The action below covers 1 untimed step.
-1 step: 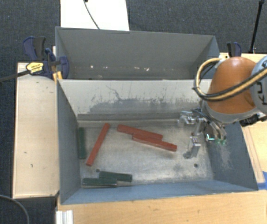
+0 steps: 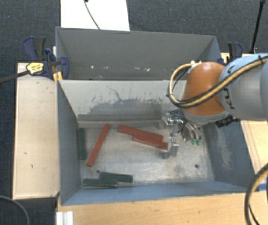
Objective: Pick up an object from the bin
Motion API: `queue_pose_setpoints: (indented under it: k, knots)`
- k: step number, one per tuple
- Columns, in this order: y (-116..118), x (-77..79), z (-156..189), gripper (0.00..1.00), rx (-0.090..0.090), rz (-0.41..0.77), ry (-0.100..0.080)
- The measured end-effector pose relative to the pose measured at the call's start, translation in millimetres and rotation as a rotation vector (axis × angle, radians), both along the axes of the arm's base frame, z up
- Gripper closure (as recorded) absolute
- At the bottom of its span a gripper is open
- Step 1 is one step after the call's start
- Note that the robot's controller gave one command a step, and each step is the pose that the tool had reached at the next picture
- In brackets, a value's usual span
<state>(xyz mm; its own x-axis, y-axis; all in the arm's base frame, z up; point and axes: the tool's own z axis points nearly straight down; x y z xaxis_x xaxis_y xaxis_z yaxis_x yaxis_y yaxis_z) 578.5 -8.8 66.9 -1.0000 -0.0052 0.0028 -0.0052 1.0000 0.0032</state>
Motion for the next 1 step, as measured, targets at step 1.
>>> queue_pose_setpoints:
  k: [1]
  knots:
    - [-3.4,0.7,3.7,1.0,-0.003,-0.002,-0.004]
